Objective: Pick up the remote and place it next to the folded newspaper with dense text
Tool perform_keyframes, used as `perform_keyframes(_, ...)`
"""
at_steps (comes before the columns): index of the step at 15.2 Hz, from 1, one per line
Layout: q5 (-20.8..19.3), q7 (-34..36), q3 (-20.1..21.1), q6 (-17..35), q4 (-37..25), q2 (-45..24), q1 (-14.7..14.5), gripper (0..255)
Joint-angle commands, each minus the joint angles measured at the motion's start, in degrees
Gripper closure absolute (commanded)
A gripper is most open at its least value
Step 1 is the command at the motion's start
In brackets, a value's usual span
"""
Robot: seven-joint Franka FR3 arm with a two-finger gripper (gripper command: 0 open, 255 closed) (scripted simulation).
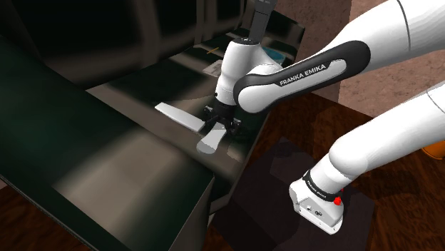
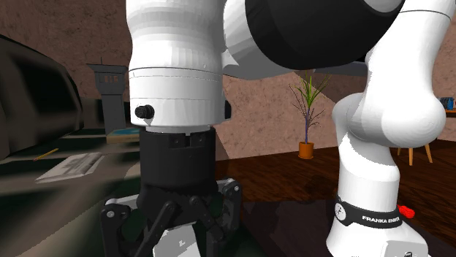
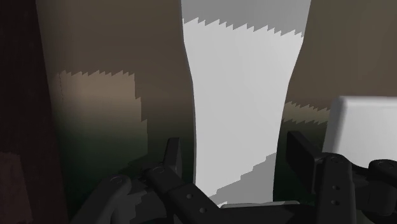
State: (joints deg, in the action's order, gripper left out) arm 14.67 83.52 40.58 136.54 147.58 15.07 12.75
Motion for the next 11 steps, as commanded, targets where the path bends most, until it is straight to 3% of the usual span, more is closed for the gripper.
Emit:
perform_keyframes(1, -0.01, -0.01, 0.00, 0.00, 0.01, -0.01, 0.00, 255)
perform_keyframes(4, -0.01, -0.02, 0.00, 0.01, 0.02, -0.01, 0.00, 255)
perform_keyframes(11, 1.58, -1.48, -2.07, -6.68, -2.43, 4.55, -1.04, 255)
